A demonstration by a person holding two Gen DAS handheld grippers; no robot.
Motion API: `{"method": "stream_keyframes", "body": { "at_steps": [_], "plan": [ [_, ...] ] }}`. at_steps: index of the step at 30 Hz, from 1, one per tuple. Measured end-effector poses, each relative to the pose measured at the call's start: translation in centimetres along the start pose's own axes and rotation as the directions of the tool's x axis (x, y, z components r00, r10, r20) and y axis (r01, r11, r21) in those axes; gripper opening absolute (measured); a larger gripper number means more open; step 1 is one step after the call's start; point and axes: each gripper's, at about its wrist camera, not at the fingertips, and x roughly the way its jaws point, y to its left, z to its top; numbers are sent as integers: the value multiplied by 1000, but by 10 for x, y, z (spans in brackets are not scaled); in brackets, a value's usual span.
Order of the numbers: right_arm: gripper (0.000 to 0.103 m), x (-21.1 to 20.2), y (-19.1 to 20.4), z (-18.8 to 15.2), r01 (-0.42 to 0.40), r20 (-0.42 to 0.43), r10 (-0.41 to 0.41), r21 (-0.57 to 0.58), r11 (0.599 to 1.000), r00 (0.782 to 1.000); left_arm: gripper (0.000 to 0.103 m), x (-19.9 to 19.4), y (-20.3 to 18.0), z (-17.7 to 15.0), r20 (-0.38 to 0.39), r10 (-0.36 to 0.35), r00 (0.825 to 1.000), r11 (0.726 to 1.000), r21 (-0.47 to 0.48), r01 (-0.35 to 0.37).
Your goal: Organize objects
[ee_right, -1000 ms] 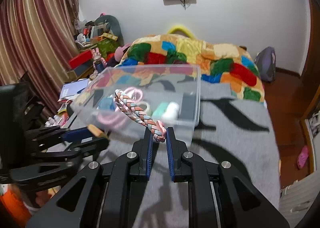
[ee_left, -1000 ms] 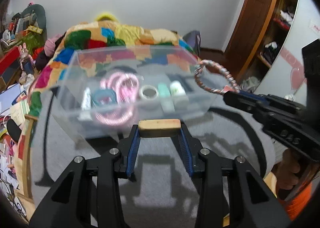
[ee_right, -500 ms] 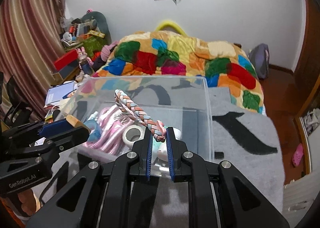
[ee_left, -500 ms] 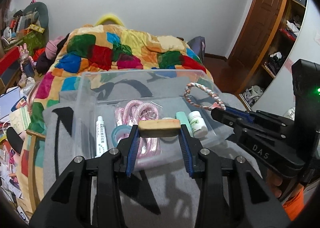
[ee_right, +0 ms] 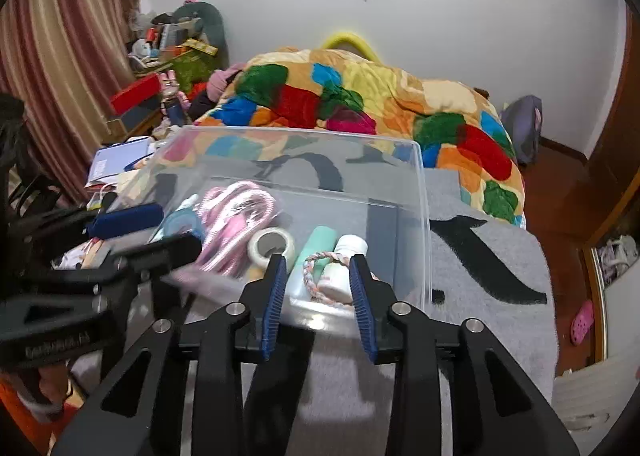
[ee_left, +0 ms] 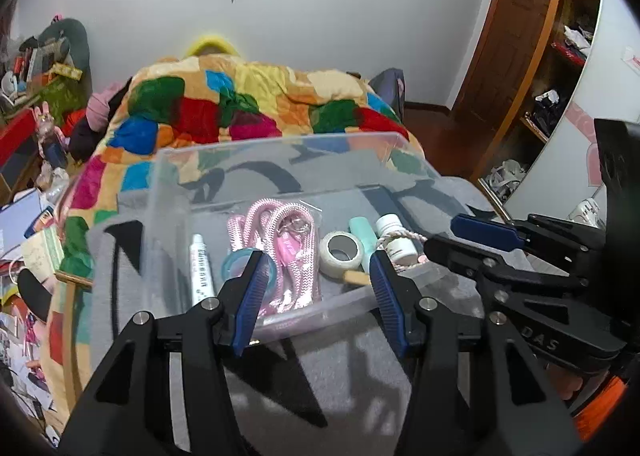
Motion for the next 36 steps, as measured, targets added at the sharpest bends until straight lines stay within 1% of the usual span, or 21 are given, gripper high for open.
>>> {"method": "stream_keyframes", "body": {
  "at_steps": [1, 2, 5, 6, 8, 9, 11, 12, 13, 14, 16, 19, 24, 28, 36],
  "plan": [
    [34, -10, 4, -3, -9, 16, 9, -14, 1000, 1000, 54, -4, 0, -1, 9, -1, 1000, 1000, 1, 1],
    [36, -10, 4, -3, -9, 16, 9, -14, 1000, 1000, 57, -11, 1, -2, 24, -2, 1000, 1000, 2, 2],
    [43, -27, 9, -7, -17, 62, 18, -27, 1000, 998, 62, -27, 0, -7, 64, 4, 998, 1000, 13, -5],
    [45, -33, 10, -8, -20, 79, 22, -29, 999, 997, 65, -34, 0, -10, 82, 9, 997, 1000, 20, -11],
    [55, -51, 15, -12, -27, 132, 31, -30, 999, 991, 71, -43, 0, -14, 112, 20, 994, 999, 24, -23],
    [56, -51, 15, -12, -27, 132, 31, -30, 999, 991, 72, -49, 0, -18, 130, 25, 991, 999, 23, -28],
    [67, -62, 17, -17, -36, 167, 40, -28, 999, 985, 73, -55, 0, -22, 146, 23, 989, 999, 25, -27],
    [70, -65, 18, -18, -34, 178, 39, -27, 999, 983, 75, -58, 0, -25, 152, 23, 988, 999, 26, -27],
    [74, -68, 20, -21, -30, 194, 34, -26, 999, 980, 78, -60, 0, -28, 156, 25, 987, 999, 23, -29],
    [77, -73, 23, -26, -18, 213, 24, -29, 999, 977, 85, -62, 1, -30, 164, 31, 986, 999, 18, -34],
    [80, -74, 24, -30, -14, 219, 20, -29, 999, 975, 89, -66, 2, -37, 182, 39, 982, 999, 10, -42],
    [81, -71, 24, -39, -11, 220, 13, -12, 1000, 976, 91, -66, 3, -46, 180, 34, 983, 999, 3, -35],
    [81, -59, 21, -52, -29, 174, 26, 16, 999, 984, 92, -59, 3, -58, 147, 40, 988, 999, -5, -40],
    [81, -57, 22, -54, -28, 167, 26, 11, 1000, 986, 92, -55, 0, -61, 136, 41, 990, 999, -1, -41],
    [81, -59, 20, -55, -32, 171, 30, 9, 999, 985, 92, -55, -4, -63, 138, 38, 990, 999, 12, -40]
  ]
}}
